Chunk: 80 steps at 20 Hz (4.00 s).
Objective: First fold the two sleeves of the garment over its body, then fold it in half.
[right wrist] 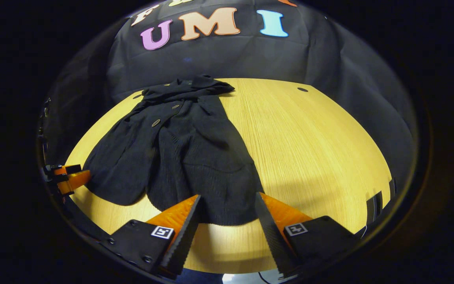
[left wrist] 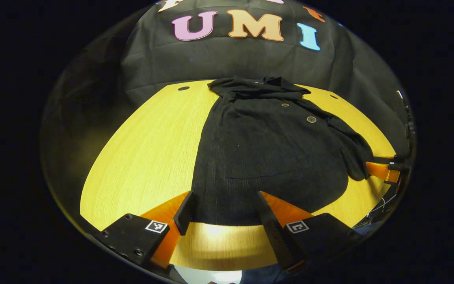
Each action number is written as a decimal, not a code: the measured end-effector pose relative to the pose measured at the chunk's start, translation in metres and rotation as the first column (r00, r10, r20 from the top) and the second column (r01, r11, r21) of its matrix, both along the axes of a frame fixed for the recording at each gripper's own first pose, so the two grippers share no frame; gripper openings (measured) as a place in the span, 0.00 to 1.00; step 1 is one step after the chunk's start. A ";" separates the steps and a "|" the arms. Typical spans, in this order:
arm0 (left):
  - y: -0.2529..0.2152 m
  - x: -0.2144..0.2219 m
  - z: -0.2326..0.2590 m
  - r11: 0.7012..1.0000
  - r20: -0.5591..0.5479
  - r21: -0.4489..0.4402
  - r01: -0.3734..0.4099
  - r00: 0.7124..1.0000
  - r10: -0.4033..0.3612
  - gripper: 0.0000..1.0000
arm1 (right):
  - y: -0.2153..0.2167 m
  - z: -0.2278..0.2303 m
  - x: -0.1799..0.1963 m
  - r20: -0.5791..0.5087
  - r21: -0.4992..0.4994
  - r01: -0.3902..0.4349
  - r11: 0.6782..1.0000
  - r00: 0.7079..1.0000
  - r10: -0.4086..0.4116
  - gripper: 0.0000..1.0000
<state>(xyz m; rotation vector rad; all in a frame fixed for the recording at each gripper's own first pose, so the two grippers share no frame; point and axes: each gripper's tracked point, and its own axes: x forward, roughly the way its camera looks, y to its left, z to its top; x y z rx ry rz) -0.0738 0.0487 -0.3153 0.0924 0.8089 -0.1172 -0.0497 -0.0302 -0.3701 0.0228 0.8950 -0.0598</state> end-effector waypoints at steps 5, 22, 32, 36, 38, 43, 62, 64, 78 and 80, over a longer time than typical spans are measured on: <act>-0.008 -0.001 0.000 0.999 -0.006 -0.020 0.031 1.000 -0.031 0.80 | 0.010 -0.001 0.001 -0.008 -0.010 -0.033 0.999 0.999 0.033 0.59; -0.028 0.000 -0.001 0.988 -0.042 -0.121 0.094 0.994 -0.100 0.00 | 0.037 0.002 0.002 -0.046 -0.071 -0.006 0.997 0.999 0.003 0.02; -0.031 0.053 0.070 0.972 0.075 -0.213 0.099 0.994 -0.085 0.00 | 0.047 0.085 0.041 0.152 -0.031 0.015 0.999 0.988 -0.010 0.02; -0.033 0.090 0.121 0.970 0.197 -0.197 0.140 0.975 -0.100 0.00 | 0.052 0.131 0.072 0.234 -0.043 -0.024 0.999 0.972 0.034 0.02; -0.034 0.106 0.139 0.970 0.236 -0.193 0.146 0.967 -0.099 0.00 | 0.056 0.155 0.088 0.276 -0.051 -0.051 0.997 0.959 0.063 0.02; -0.038 0.145 0.175 0.968 0.295 -0.208 0.140 0.953 -0.075 0.00 | 0.063 0.210 0.139 0.378 -0.048 -0.096 0.994 0.919 0.107 0.02; -0.045 0.325 0.230 0.969 0.432 -0.244 -0.042 0.890 0.148 0.00 | 0.039 0.276 0.335 0.496 0.001 -0.201 0.980 0.851 0.174 0.05; -0.043 0.348 0.225 0.968 0.433 -0.241 -0.069 0.885 0.171 0.00 | 0.030 0.272 0.363 0.502 -0.001 -0.199 0.980 0.847 0.172 0.02; -0.036 0.450 0.087 0.978 0.293 -0.096 -0.188 0.933 0.208 0.00 | -0.002 0.138 0.482 0.357 0.184 -0.115 0.976 0.933 0.043 0.12; -0.040 0.454 0.075 0.982 0.276 -0.075 -0.171 0.943 0.186 0.00 | -0.003 0.125 0.488 0.337 0.191 -0.101 0.976 0.941 0.031 0.13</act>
